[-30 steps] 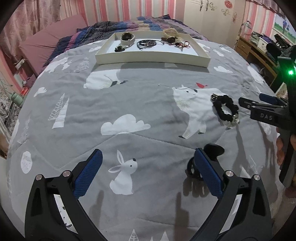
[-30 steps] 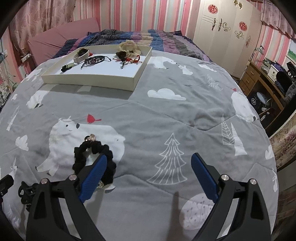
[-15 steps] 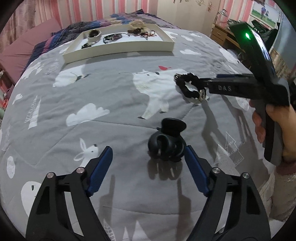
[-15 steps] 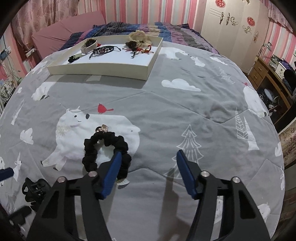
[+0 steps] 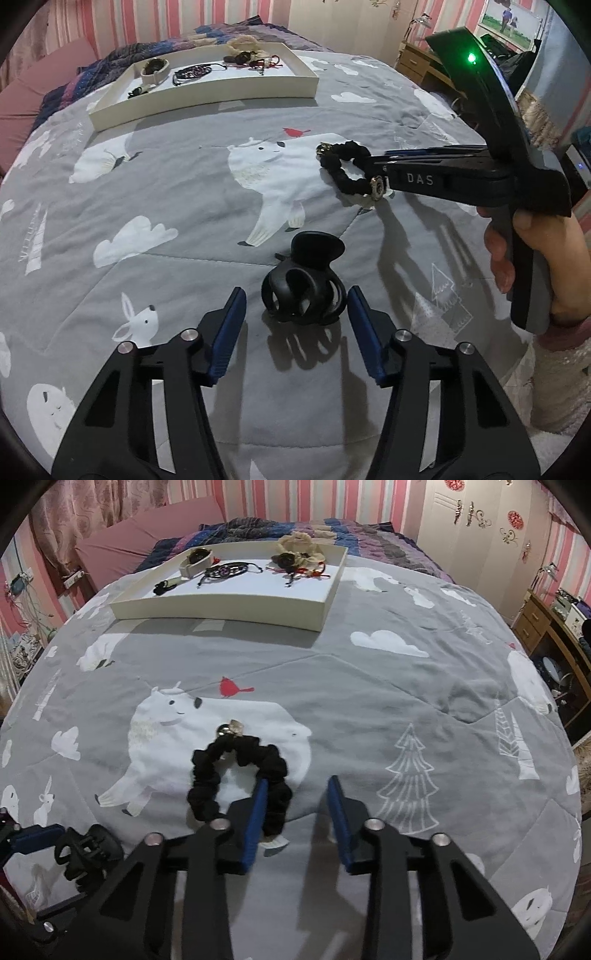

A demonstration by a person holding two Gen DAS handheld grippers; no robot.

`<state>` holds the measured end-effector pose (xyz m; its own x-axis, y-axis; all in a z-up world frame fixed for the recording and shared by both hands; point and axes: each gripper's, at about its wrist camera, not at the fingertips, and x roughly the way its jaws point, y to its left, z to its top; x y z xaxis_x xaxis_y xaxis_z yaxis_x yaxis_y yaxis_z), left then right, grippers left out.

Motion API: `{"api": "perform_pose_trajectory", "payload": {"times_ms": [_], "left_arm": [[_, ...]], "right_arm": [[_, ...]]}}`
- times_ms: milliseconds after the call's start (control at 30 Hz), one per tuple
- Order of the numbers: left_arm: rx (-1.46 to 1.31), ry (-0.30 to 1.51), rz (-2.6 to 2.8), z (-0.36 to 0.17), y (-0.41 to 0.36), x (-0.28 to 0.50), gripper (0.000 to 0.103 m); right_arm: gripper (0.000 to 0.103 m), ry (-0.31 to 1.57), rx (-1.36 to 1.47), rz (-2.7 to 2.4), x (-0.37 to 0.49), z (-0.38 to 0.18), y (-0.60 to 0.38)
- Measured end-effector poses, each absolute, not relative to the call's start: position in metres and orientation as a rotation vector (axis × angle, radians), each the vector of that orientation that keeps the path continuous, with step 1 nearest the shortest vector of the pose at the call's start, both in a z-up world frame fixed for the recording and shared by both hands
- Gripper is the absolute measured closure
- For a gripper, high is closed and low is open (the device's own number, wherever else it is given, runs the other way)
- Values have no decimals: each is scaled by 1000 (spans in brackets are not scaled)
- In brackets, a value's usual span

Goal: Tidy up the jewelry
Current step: 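Grasp the black hair clip with left tool while right tool grasps beaded bracelet, then carry clip and beaded bracelet into the tray and open both tools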

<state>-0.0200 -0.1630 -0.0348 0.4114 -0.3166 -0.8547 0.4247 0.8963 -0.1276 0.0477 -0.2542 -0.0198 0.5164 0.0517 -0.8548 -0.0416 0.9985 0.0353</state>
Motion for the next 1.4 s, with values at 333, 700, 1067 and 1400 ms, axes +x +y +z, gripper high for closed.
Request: {"api": "perform_pose_trajectory", "payload": {"times_ms": [333, 700, 1067, 1400], "left_arm": [[103, 1023, -490, -31, -153, -15, 55], [78, 925, -352, 14, -111, 44, 56], [83, 829, -208, 63, -82, 129, 56], [23, 856, -154, 71, -76, 236, 56]], "right_arm": [[93, 1005, 26, 83, 49, -17, -249], [94, 927, 19, 71, 65, 15, -245], [95, 799, 25, 43, 117, 71, -240], [95, 753, 68, 53, 199, 88, -225]]}}
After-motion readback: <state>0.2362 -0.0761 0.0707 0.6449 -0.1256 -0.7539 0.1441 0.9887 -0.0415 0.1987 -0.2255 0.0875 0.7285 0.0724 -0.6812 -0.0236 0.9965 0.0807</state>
